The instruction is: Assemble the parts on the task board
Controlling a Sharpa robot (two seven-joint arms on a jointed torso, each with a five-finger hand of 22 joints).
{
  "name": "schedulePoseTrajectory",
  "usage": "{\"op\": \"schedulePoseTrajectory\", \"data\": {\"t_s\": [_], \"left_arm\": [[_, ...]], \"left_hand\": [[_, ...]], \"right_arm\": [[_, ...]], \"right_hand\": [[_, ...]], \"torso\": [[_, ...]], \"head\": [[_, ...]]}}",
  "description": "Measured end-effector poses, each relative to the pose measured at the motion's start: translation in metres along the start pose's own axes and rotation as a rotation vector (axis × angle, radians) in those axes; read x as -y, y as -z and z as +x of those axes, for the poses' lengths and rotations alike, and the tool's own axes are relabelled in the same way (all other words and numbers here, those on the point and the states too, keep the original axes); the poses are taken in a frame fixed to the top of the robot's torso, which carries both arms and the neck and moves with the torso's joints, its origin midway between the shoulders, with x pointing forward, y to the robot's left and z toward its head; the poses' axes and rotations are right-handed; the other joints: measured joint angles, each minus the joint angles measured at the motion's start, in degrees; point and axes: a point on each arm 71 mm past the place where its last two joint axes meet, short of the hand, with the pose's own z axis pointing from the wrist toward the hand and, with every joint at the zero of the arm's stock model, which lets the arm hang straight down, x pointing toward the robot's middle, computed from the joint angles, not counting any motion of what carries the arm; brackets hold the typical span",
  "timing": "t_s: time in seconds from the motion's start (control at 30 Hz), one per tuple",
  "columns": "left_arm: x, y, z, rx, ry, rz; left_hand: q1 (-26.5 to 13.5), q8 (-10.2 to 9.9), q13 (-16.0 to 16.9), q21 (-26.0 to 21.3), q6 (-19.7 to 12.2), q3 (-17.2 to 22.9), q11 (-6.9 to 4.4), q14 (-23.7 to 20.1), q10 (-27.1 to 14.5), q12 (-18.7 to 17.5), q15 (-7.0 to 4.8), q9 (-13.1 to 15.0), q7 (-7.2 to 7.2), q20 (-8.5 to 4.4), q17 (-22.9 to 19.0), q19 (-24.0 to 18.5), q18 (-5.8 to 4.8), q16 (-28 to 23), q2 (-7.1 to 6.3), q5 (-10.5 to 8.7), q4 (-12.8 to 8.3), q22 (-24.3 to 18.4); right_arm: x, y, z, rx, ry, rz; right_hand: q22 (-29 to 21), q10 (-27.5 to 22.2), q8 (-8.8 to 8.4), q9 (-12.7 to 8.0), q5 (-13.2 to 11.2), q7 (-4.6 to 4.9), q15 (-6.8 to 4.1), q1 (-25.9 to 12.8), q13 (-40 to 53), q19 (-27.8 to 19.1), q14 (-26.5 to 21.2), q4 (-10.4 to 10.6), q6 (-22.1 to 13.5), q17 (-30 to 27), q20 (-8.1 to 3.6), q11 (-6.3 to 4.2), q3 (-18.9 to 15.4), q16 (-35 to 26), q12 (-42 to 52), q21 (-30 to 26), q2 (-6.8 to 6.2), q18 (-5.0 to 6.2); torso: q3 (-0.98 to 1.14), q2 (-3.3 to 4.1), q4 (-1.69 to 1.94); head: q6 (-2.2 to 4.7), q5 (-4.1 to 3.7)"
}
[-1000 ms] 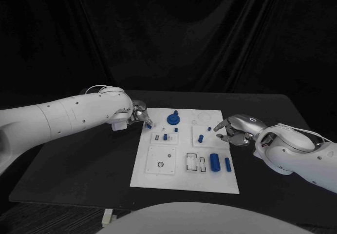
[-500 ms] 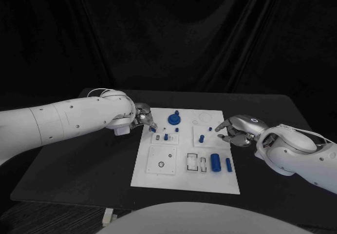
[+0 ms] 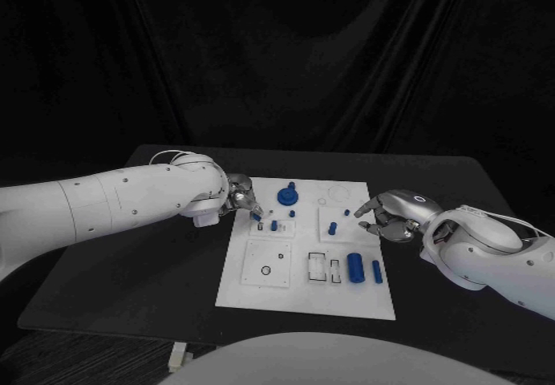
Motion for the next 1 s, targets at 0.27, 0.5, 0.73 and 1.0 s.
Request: {"op": "schedulePoseTrajectory", "data": {"t_s": [0.27,0.5,0.73,1.0], "left_arm": [[0.0019,-0.0022,0.0027,-0.005,-0.001,0.001],[0.0012,-0.0034,0.0044,-0.008,-0.001,-0.002],[0.0011,-0.0044,0.0065,-0.013,-0.001,-0.003],[0.0005,-0.0047,0.0076,-0.017,-0.001,-0.005]], "left_hand": [[-0.14,0.00,0.00,-0.21,-0.01,0.37,0.00,0.00,0.00,0.00,0.00,-0.04,0.01,0.00,0.00,0.00,0.00,0.00,-0.13,0.23,-0.05,0.00],[-0.11,0.00,0.00,-0.21,-0.02,0.37,0.00,0.00,0.00,0.01,0.00,-0.04,0.03,0.00,0.00,0.00,0.00,0.00,-0.10,0.23,-0.05,0.00],[0.01,0.00,0.00,-0.21,-0.03,0.37,0.00,0.00,0.00,0.01,0.00,-0.05,0.05,0.00,0.00,0.00,0.00,0.00,0.02,0.23,-0.05,0.00],[-0.20,0.00,0.00,-0.21,-0.11,0.37,0.00,0.00,0.00,-0.21,0.00,-0.01,0.14,0.01,0.00,0.00,0.00,0.00,0.25,0.22,-0.05,0.00]], "right_arm": [[0.0001,0.0001,0.0006,-0.001,-0.003,0.002],[0.0002,0.0002,0.0007,-0.002,-0.007,0.003],[0.0004,0.0002,0.0008,-0.002,-0.008,0.004],[0.0004,0.0002,0.0008,-0.002,-0.009,0.005]], "right_hand": [[0.00,0.00,0.00,0.00,0.00,0.00,0.00,0.00,0.05,0.00,0.00,0.00,0.00,-0.05,0.00,0.00,0.00,0.00,-0.25,0.00,0.00,0.00],[0.00,0.00,0.00,0.00,0.00,0.00,0.00,0.00,0.00,0.00,0.00,0.00,0.00,-0.05,0.00,0.00,0.00,0.00,-0.25,0.00,0.00,0.00],[0.04,0.00,0.00,0.00,0.00,0.00,0.00,0.00,0.00,0.00,0.00,0.00,0.00,-0.05,0.00,0.00,0.00,0.00,-0.25,0.00,0.00,0.00],[0.04,0.00,0.00,0.00,0.00,0.00,0.00,0.00,0.00,0.00,0.00,0.00,0.00,-0.05,0.00,0.00,0.00,0.01,-0.24,0.00,0.00,0.00]], "torso": [[-0.06,0.02,-0.01],[-0.06,0.05,-0.07],[0.01,0.07,-0.07],[0.01,0.07,-0.08]], "head": [[0.00,0.30],[0.00,0.31],[0.00,0.37],[0.00,0.53]]}}
